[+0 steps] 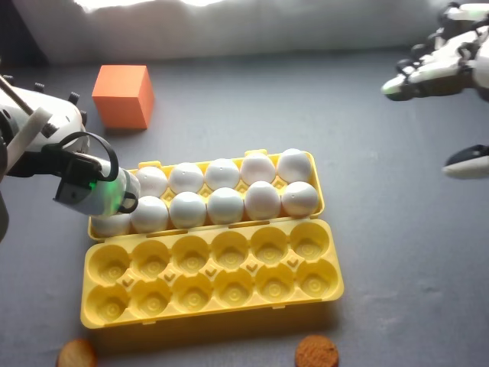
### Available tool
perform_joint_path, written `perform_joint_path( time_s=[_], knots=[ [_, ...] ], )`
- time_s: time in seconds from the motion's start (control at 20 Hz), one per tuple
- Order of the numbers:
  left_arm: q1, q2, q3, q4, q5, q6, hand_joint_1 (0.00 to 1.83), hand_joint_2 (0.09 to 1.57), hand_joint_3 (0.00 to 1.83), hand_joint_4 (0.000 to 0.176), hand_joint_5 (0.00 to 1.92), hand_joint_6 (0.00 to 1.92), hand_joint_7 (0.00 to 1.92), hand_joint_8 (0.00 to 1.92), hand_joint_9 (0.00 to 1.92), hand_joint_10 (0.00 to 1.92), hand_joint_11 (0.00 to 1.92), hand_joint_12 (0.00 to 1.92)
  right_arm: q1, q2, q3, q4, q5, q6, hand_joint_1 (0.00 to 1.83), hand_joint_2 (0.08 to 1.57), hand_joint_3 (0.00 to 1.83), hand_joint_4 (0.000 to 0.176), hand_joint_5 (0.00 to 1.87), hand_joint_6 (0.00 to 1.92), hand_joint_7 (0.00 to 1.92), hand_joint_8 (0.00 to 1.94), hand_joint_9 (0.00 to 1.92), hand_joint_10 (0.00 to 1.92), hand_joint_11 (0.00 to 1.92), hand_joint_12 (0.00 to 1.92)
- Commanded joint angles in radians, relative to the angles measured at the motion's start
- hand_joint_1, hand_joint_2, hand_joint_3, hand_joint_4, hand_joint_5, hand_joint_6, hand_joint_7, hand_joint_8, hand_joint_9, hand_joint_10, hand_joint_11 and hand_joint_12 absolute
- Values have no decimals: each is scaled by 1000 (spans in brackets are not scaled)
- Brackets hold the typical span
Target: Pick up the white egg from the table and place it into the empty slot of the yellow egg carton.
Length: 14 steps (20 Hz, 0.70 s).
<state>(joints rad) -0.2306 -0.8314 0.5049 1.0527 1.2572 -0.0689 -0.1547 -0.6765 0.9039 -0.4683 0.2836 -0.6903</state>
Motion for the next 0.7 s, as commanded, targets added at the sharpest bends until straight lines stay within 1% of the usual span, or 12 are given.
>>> perform_joint_path(
  time_s=[0.0, 0.1, 0.15, 0.2, 0.3, 0.4, 0.45, 0.55, 0.6, 0.65],
  knots=[
    [-9, 10, 1, 86, 8, 9, 0, 1302, 0, 0, 373, 16, 453, 16, 441, 13, 15, 819, -1, 27, -13, 13, 85, 10, 633, 1116, 7, 0, 404, 0, 463, 0, 479, 19, 0, 1252],
    [-9, 11, 1, 86, 8, 13, 0, 1303, 1, 0, 365, 11, 445, 11, 437, 10, 2, 815, -24, 75, -55, 13, 80, 21, 661, 1108, 2, 0, 414, 5, 477, 6, 494, 24, 8, 1255],
    [-9, 11, 1, 86, 8, 13, 0, 1302, 0, 0, 381, 15, 460, 15, 452, 15, 5, 814, -23, 100, -79, -3, 80, 21, 673, 1103, 0, 0, 449, 18, 515, 19, 522, 34, 27, 1265],
    [-9, 11, 1, 86, 8, 13, 18, 1304, 0, 0, 397, 16, 474, 16, 461, 15, 12, 819, -20, 107, -86, -4, 72, 29, 675, 1108, 1, 0, 470, 20, 528, 18, 521, 32, 14, 1293],
    [-9, 11, 1, 86, 8, 13, 0, 1308, 2, 0, 382, 4, 464, 6, 448, 6, 0, 806, -15, 108, -86, -4, 33, 86, 693, 1105, 0, 0, 500, 28, 564, 27, 548, 42, 31, 1308],
    [-9, 11, 1, 86, 8, 13, 61, 1295, 0, 0, 422, 14, 508, 16, 491, 18, 43, 827, -29, 106, -88, -4, 24, 100, 707, 1103, 0, 0, 551, 37, 606, 32, 579, 58, 66, 1351],
    [-9, 11, 1, 86, 8, 13, 22, 1295, 0, 0, 418, 4, 508, 5, 492, 8, 40, 873, -38, 106, -88, -4, 19, 110, 787, 1065, 0, 0, 628, 57, 665, 43, 637, 90, 145, 1349],
    [-9, 11, 1, 86, 8, 13, 6, 1302, 0, 0, 433, 3, 514, 2, 492, 3, 12, 973, -44, 105, -89, -4, 18, 110, 813, 1066, 0, 0, 663, 62, 666, 34, 647, 121, 136, 1372],
    [-9, 11, 1, 86, 8, 13, 6, 1302, 0, 0, 433, 3, 514, 2, 492, 3, 12, 973, -44, 105, -88, -5, 18, 110, 813, 1066, 0, 0, 663, 62, 666, 34, 647, 121, 136, 1372],
    [-9, 11, 1, 86, 8, 13, 7, 1302, 0, 0, 438, 3, 517, 2, 495, 3, 12, 986, -45, 105, -88, -5, 18, 106, 812, 1066, 2, 0, 673, 47, 673, 16, 602, 235, 135, 1371]
  ],
)
